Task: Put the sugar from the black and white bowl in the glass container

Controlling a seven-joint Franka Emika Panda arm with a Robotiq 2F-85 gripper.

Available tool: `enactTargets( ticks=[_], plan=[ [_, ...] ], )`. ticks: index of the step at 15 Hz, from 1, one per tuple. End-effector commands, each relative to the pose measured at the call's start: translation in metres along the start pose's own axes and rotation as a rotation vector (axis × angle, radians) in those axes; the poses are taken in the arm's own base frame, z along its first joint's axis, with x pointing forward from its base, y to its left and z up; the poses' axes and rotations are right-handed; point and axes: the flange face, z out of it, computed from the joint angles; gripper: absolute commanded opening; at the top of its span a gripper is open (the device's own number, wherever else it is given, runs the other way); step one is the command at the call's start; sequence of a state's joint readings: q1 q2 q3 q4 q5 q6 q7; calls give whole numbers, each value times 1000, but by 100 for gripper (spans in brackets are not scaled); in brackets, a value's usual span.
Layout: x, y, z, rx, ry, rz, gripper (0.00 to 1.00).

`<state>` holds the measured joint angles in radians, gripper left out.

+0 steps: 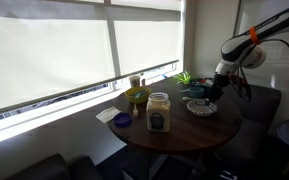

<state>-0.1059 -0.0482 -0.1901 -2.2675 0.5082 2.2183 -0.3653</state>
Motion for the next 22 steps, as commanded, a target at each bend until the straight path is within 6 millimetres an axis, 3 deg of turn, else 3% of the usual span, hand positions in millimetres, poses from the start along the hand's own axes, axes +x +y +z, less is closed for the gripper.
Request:
enactTargets(
  ticks=[1,3,8,14,16,17,22],
  plan=[
    [2,-1,4,15,13,-22,12],
    [2,-2,2,10,17,-29,1],
    [5,-12,-10,-10,53,-62,1],
    [21,-70,-47,-141,176,-206,1],
    [25,-86,-57,-154,191,-182,1],
    [23,-72,-46,-133,167,-191,1],
    [25,-77,-54,-130,177,-193,1]
  ],
)
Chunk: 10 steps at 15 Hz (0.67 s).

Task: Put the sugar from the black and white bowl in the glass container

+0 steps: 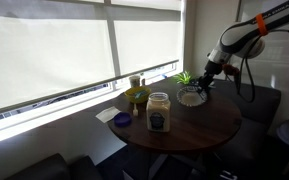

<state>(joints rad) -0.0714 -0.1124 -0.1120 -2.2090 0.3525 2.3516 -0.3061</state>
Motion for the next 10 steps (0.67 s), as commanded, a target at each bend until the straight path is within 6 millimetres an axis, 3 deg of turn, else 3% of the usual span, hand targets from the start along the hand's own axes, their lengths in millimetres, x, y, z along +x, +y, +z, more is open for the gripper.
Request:
enactTargets(
  ticks=[1,7,10],
  plan=[
    [9,-7,-19,-10,34,-13,1],
    [44,-39,-59,-38,118,-72,1],
    [58,-70,-70,-34,132,-107,1]
  ],
)
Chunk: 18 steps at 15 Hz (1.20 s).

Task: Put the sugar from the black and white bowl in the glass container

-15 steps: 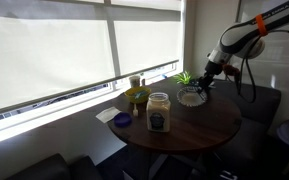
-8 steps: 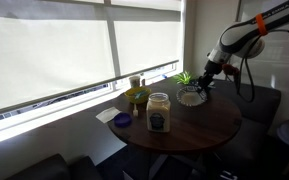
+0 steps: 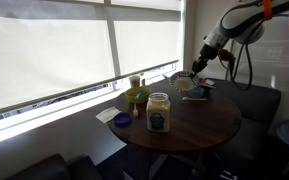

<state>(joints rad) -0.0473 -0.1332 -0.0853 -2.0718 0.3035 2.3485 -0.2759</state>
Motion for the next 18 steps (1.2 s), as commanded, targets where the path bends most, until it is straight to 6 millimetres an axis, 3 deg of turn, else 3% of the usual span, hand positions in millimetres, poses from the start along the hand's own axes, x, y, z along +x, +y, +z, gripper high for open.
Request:
enactTargets(
  ticks=[1,5,7,8,10,13,18],
  plan=[
    [24,-42,-11,-1,9,-37,1],
    [38,-100,-36,13,59,-114,1],
    [39,-117,-37,12,60,-144,1],
    [36,-106,-32,26,72,-132,3],
    [36,-118,-34,29,71,-149,3],
    [37,-116,-34,25,70,-148,1],
    [43,-140,-40,-5,167,-200,1]
  ],
)
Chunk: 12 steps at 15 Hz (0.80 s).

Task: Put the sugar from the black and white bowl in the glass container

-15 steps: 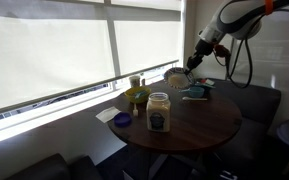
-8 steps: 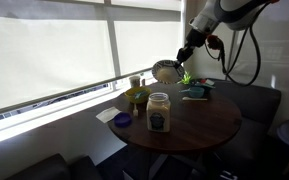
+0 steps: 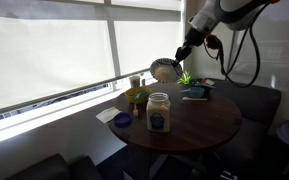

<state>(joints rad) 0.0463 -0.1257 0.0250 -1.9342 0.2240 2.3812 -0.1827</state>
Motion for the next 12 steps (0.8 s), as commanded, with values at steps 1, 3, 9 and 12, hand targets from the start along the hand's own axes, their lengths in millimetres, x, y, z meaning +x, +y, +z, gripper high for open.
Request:
enactTargets(
  ticks=[1,3,9,12],
  plan=[
    [7,-19,-2,-38,56,-48,1],
    [6,-27,2,-64,67,-83,1],
    [-1,-46,21,-148,108,-164,1],
    [-8,-56,33,-173,112,-198,1]
  ],
)
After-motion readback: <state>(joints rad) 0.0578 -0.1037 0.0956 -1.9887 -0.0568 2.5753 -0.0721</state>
